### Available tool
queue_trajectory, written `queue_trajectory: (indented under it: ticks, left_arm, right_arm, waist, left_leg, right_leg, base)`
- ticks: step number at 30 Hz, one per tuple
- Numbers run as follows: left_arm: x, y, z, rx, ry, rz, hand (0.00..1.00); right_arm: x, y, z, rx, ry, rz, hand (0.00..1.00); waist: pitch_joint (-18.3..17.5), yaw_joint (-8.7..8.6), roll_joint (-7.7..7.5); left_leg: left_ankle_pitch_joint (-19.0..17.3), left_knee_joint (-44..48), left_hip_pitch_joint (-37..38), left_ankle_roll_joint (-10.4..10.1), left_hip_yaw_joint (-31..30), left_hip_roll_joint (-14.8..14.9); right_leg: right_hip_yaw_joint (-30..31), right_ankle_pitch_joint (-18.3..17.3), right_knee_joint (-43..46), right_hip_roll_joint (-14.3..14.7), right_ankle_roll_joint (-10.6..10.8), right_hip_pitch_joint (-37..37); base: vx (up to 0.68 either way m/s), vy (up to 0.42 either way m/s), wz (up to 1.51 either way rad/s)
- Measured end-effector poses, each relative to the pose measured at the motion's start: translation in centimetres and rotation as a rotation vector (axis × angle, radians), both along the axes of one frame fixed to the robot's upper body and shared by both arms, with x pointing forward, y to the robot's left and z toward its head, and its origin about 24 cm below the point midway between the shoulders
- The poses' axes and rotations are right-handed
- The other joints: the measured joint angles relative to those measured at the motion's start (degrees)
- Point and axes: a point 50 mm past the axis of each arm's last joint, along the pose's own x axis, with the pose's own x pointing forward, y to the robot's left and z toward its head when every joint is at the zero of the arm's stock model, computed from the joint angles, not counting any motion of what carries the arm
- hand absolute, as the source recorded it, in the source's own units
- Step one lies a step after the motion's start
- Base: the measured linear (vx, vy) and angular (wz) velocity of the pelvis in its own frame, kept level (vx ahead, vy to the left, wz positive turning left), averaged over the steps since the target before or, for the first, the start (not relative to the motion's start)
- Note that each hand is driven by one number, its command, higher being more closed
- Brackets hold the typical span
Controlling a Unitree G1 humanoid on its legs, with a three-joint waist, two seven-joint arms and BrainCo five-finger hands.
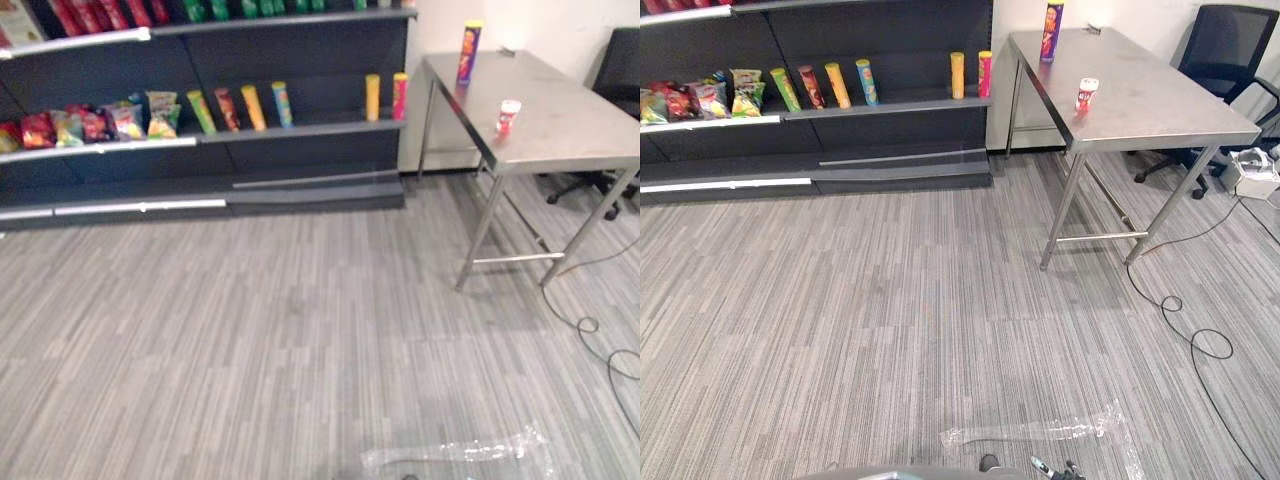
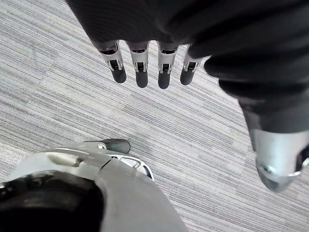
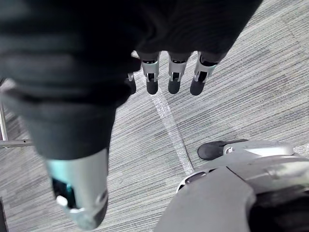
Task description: Put the gum and the chips on the shelf.
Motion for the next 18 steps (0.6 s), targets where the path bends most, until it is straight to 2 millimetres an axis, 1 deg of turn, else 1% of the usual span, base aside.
queue_trajectory:
  ticks: [2, 6, 8, 12, 16, 18]
  left_arm:
    - [0.4, 0.0, 0.0, 0.003, -0.007, -0.003, 0.00]
    - [0.7, 0.1, 0.0, 0.013, -0.006, -0.001, 0.00]
    - [0.9, 0.1, 0.0, 0.019, -0.006, -0.001, 0.00]
    - [1.2, 0.1, 0.1, 0.026, -0.010, -0.002, 0.00]
    - [1.2, 0.1, 0.1, 0.027, -0.013, -0.004, 0.00]
    - [1.3, 0.1, 0.1, 0.032, -0.022, -0.006, 0.00]
  right_arm:
    - [0.5, 0.0, 0.1, 0.001, -0.016, -0.001, 0.00]
    - [1.7, 0.1, 0.2, 0.004, -0.050, -0.005, 0.00]
    - [2.3, 0.1, 0.3, 0.004, -0.068, -0.001, 0.00]
    - [3.7, 0.2, 0.6, 0.002, -0.110, 0.007, 0.00]
    - [4.0, 0.3, 0.7, -0.008, -0.134, 0.015, 0.00]
    - [4.2, 0.3, 0.9, -0.014, -0.154, 0.025, 0.00]
  waist:
    - [0.89, 0.02, -0.04]
    - [1.36, 0.07, -0.07]
    - [1.83, 0.08, -0.06]
    - [2.76, 0.09, 0.08]
    - [2.81, 0.10, 0.04]
    - [3.00, 0.09, -0.28]
  left_leg:
    - [0.06, -0.59, 0.37, -0.11, -0.01, -0.01]
    - [0.07, -0.87, 0.84, -1.06, 0.13, -0.01]
    - [0.00, -1.25, 1.63, -1.23, 0.17, -0.02]
    - [-0.20, -1.53, 1.97, -1.56, 1.34, 0.09]
    - [-0.24, -1.52, 2.04, -1.61, 1.66, 0.22]
    - [-0.25, -1.48, 2.06, -1.60, 1.79, 0.27]
  right_leg:
    - [-0.48, -0.02, -0.14, 0.11, 0.05, 0.24]
    - [-1.03, -0.28, -0.15, -0.01, 1.18, 0.65]
    - [-1.04, -0.63, -0.15, -0.01, 1.73, 1.30]
    - [-0.90, -0.80, -0.17, 0.07, 1.98, 1.27]
    - [-0.69, -0.77, -0.20, 0.20, 1.93, 1.07]
    - [-0.59, -0.75, -0.41, 0.26, 1.89, 1.05]
  base:
    - [0.10, 0.015, 0.05]
    - [0.03, 0.004, 0.02]
    - [0.00, 0.000, 0.00]
    - [-0.05, -0.022, -0.04]
    - [-0.05, -0.027, -0.04]
    - [-0.02, -0.014, -0.01]
